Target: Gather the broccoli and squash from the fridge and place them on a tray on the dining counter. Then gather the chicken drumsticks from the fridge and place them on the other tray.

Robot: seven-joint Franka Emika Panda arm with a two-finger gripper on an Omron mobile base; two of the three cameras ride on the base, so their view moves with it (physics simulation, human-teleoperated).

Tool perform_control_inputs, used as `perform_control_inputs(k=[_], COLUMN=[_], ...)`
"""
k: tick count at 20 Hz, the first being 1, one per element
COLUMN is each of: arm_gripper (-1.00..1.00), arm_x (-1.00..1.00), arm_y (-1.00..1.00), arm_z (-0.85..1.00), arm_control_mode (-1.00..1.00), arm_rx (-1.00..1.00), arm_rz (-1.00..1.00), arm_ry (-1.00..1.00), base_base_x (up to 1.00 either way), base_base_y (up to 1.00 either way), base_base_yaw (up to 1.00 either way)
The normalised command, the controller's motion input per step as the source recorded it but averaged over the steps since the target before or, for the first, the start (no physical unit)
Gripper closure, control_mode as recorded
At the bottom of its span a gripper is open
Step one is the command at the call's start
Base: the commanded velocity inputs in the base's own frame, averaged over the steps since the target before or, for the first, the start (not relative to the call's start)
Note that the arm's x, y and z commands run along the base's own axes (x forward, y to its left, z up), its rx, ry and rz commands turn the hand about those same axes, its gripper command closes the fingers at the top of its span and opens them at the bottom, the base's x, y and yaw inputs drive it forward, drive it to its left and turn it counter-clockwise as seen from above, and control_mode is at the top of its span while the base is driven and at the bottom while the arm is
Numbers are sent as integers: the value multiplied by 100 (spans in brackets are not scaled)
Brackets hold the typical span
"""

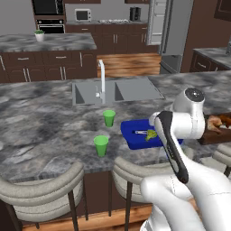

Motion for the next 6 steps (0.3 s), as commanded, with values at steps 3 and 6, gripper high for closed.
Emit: perform_control_inputs(k=[3,6], arm_gripper=[-100,-100], arm_x=[-46,-32], arm_y=[44,47], arm_z=[5,3], arm_control_mode=[-100,-100], arm_rx=[-4,-6], arm_rz=[0,1], arm_ry=[1,1], base_base_x=[0,0], base_base_y=[0,0], base_base_yaw=[0,0])
